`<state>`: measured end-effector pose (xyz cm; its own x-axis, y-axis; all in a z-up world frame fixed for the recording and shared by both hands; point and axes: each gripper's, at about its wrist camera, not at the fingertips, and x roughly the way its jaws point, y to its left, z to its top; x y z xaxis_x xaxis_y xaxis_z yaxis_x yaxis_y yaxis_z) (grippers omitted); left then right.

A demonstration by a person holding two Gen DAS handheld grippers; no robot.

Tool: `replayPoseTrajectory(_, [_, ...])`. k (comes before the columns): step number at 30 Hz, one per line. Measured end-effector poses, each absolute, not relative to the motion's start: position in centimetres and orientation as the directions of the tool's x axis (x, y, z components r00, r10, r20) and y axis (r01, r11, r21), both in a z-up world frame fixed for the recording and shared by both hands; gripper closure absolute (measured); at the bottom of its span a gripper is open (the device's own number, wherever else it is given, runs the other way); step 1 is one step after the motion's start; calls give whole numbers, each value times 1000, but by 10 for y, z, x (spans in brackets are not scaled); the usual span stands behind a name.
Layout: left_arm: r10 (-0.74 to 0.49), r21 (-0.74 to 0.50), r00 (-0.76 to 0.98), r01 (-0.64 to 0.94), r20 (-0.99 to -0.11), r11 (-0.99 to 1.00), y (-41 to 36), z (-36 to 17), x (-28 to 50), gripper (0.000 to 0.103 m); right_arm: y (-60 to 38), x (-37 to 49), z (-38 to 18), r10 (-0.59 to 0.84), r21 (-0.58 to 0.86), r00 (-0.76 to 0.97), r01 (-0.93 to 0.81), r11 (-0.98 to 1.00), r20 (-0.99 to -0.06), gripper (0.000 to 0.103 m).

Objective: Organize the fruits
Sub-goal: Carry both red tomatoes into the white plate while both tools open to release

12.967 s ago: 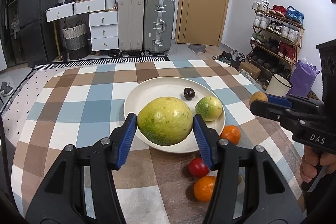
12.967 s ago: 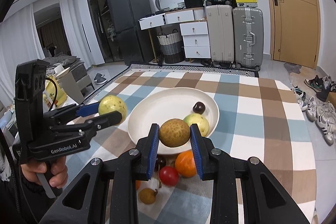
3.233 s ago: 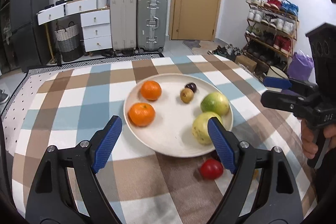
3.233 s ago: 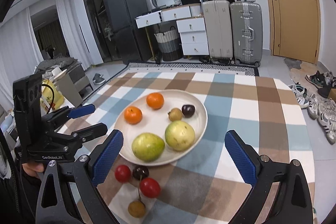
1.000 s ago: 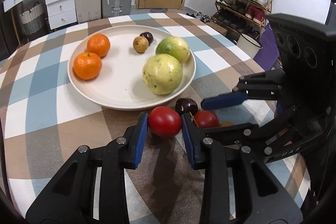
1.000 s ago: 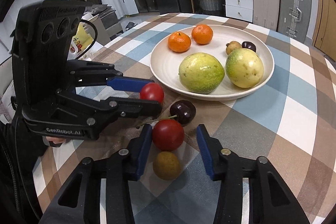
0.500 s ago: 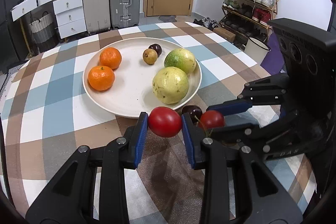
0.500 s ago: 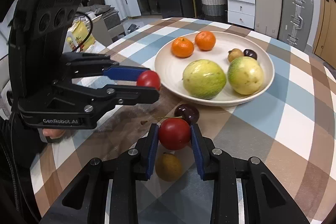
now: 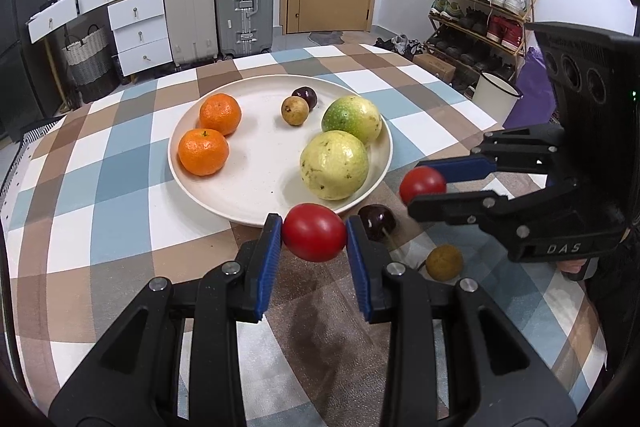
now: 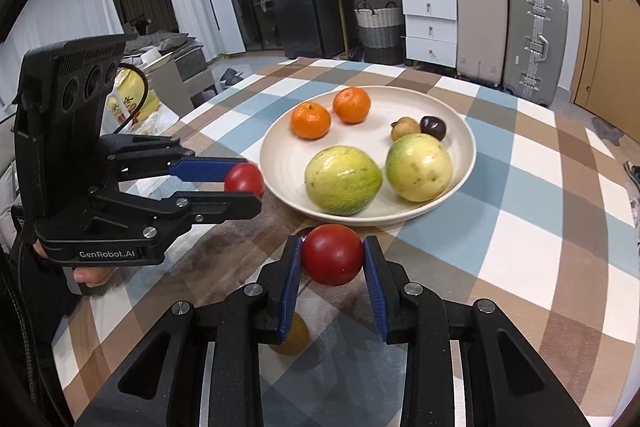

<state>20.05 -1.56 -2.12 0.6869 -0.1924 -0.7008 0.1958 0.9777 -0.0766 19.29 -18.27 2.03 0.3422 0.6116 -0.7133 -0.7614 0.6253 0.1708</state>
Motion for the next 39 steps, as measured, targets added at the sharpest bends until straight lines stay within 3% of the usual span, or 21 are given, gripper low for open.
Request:
replayPoseTrajectory(24, [-71,4,755,97,-652,995,-2,1,202,73,-198,208,68,589,140,534,-658,740,-607,72])
replayPoseTrajectory(39, [-30,-20,787,23,-616,1000,6,25,216,73,-182,219,100,615,169,556,-650,741,-559,72])
